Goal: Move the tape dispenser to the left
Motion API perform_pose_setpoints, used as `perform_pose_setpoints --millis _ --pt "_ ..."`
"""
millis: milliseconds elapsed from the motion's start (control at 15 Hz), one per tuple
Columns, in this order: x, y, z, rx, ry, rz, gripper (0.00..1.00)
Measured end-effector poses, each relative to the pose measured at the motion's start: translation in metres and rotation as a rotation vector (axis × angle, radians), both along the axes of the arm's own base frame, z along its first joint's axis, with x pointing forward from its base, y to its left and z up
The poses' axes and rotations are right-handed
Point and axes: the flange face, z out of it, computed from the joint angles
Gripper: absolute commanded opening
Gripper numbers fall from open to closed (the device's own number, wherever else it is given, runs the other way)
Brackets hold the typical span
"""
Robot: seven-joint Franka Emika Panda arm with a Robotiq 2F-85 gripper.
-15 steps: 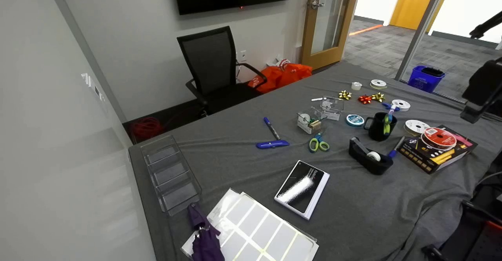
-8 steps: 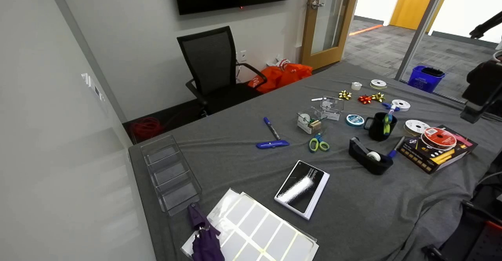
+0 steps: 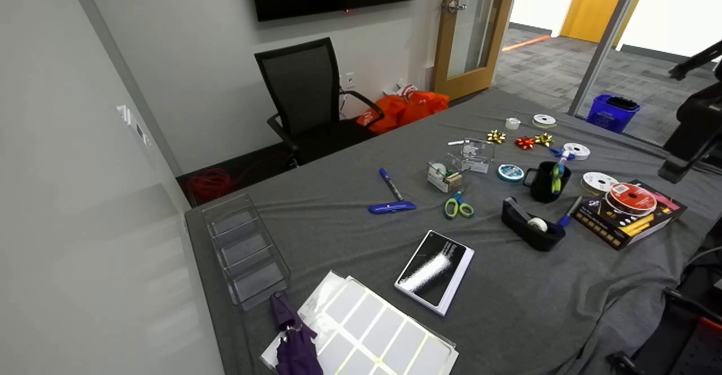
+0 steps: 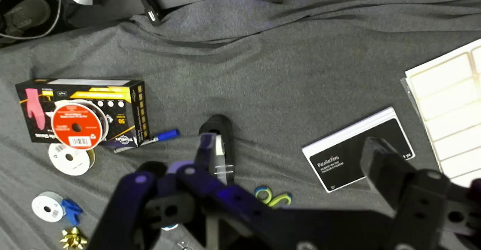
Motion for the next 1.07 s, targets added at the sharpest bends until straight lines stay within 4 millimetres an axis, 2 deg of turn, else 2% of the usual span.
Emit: perform_pose_setpoints --millis 333,533,800,1067 --pt "-0.014 -0.064 -0.014 0.065 -0.118 0.078 1.00" --pt "-0.019 -0.093 -0.028 0.120 -0.168 0.111 1.00" --pt "-0.001 -0.108 -0.039 0.207 -0.196 0.130 1.00" --pt "0.029 -0.108 -0.069 0.228 -0.205 0.113 1.00"
